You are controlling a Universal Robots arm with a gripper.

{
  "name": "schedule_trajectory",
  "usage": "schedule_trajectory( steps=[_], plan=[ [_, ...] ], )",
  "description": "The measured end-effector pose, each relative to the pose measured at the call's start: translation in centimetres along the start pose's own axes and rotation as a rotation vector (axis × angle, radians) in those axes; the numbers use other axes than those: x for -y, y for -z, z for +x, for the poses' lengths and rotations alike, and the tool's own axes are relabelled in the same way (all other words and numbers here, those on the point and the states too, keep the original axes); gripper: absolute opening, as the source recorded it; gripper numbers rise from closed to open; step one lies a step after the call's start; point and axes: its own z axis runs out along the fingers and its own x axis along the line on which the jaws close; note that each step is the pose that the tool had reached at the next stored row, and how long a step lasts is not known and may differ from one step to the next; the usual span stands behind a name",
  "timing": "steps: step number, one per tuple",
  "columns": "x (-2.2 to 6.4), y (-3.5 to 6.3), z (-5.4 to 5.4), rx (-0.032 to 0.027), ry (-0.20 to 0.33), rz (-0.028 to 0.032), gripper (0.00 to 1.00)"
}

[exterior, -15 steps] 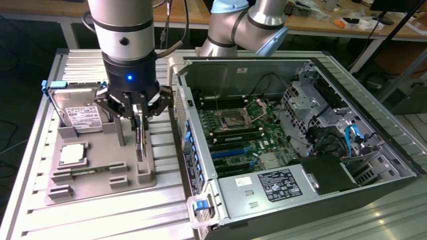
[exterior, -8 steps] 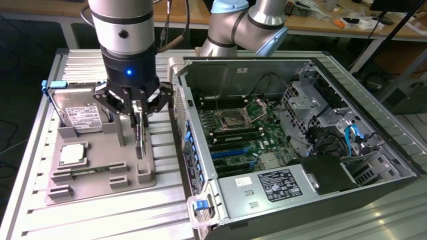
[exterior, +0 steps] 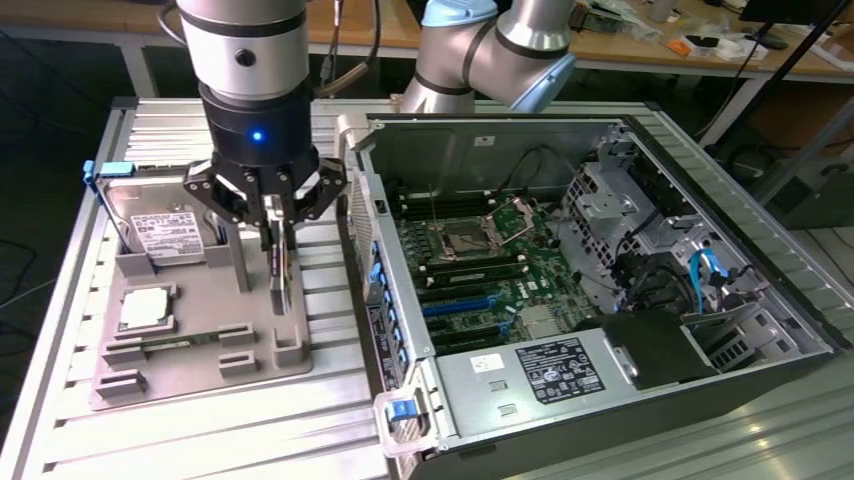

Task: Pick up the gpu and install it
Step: 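Pick up the gpu and move the gpu toward the slot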

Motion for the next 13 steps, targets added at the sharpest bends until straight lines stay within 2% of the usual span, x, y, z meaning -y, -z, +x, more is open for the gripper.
schedule_trajectory(
  steps=[5,13],
  plan=[
    [0.01,0.54,0.0,0.0,0.0,0.0,0.27],
    [0.03,2.16,-0.1,0.0,0.0,0.0,0.27]
  ],
)
